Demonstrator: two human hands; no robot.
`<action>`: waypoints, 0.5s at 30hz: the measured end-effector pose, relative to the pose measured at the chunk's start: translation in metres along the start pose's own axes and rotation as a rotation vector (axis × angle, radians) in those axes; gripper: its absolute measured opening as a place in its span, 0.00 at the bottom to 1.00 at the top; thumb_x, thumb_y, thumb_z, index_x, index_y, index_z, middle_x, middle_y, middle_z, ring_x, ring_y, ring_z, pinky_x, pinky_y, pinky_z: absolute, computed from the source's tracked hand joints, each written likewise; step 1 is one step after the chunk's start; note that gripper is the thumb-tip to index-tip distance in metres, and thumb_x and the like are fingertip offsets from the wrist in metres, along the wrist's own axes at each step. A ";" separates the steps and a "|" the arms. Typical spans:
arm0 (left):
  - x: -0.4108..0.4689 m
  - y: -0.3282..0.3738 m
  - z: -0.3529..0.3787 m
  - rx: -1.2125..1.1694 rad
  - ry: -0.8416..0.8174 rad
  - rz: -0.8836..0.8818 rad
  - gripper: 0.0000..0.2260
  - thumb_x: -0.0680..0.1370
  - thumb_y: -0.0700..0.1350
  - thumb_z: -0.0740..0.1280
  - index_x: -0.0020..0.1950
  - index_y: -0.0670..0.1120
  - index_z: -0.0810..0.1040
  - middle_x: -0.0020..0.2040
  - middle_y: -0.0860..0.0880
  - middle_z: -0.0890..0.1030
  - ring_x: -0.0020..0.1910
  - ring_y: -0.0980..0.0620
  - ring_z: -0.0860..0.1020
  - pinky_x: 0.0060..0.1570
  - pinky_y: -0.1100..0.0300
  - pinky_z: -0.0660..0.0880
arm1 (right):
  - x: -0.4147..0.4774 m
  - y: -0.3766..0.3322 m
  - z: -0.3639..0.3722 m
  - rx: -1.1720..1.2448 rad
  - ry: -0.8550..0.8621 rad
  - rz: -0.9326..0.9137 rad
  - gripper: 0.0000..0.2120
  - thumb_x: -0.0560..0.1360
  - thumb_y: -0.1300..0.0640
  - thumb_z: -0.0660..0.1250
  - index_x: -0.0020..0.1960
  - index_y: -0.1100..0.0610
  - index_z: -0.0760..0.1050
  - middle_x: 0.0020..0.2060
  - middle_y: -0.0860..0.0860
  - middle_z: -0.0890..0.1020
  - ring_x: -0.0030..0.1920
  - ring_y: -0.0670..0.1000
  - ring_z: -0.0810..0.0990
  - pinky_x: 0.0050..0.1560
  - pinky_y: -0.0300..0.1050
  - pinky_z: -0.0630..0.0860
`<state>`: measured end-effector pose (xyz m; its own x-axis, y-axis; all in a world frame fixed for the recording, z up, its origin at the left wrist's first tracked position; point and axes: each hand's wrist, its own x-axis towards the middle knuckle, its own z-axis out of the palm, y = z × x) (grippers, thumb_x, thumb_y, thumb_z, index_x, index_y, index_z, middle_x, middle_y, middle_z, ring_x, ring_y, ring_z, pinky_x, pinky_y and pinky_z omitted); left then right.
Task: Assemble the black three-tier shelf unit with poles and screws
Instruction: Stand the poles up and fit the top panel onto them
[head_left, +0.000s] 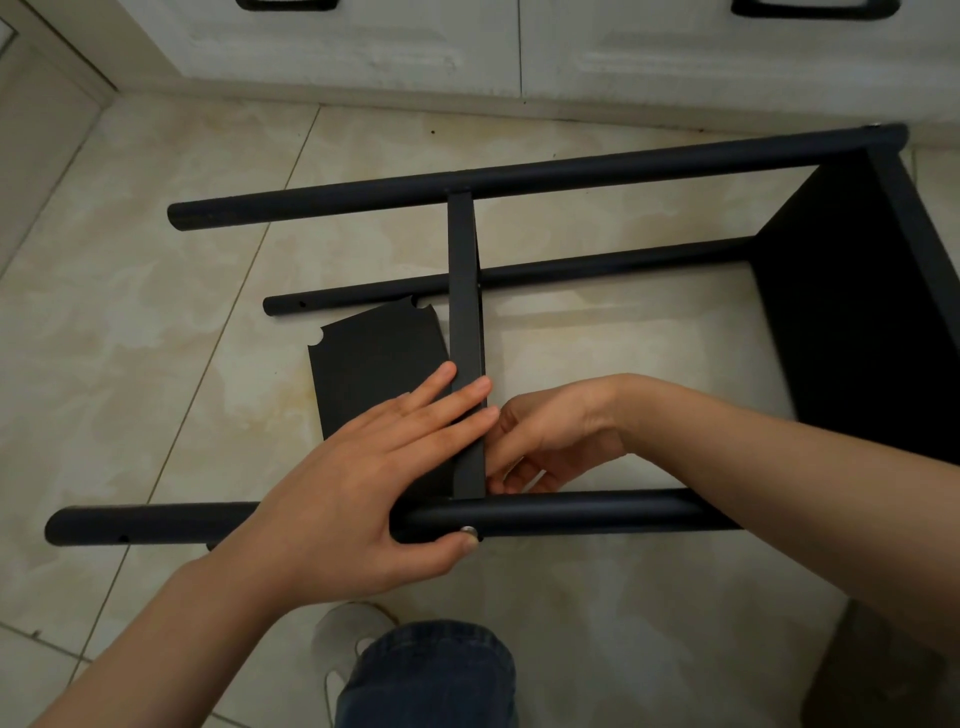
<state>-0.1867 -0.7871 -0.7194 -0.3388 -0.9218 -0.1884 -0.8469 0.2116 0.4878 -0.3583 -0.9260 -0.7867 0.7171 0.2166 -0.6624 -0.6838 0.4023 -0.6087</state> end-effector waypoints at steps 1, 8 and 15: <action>0.000 0.000 0.000 0.000 0.003 0.001 0.36 0.75 0.62 0.67 0.81 0.54 0.60 0.82 0.60 0.56 0.82 0.57 0.49 0.76 0.51 0.57 | 0.002 -0.001 0.001 0.003 0.001 -0.004 0.05 0.80 0.61 0.64 0.50 0.58 0.80 0.40 0.52 0.80 0.43 0.50 0.78 0.51 0.45 0.74; 0.000 -0.001 0.000 0.012 -0.001 0.005 0.37 0.75 0.62 0.66 0.81 0.55 0.59 0.82 0.60 0.55 0.82 0.57 0.49 0.76 0.51 0.56 | -0.006 -0.001 -0.006 0.017 -0.062 0.020 0.11 0.80 0.58 0.65 0.41 0.55 0.83 0.35 0.50 0.80 0.40 0.47 0.78 0.48 0.41 0.74; 0.000 -0.001 0.001 0.010 -0.004 0.004 0.37 0.75 0.63 0.66 0.81 0.55 0.59 0.82 0.61 0.54 0.82 0.57 0.49 0.76 0.51 0.57 | -0.002 -0.001 -0.004 0.021 -0.073 -0.010 0.11 0.80 0.61 0.64 0.43 0.55 0.83 0.38 0.51 0.81 0.41 0.48 0.78 0.47 0.41 0.76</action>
<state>-0.1863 -0.7874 -0.7205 -0.3441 -0.9195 -0.1900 -0.8495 0.2187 0.4801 -0.3597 -0.9301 -0.7864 0.7325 0.2766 -0.6221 -0.6740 0.4233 -0.6054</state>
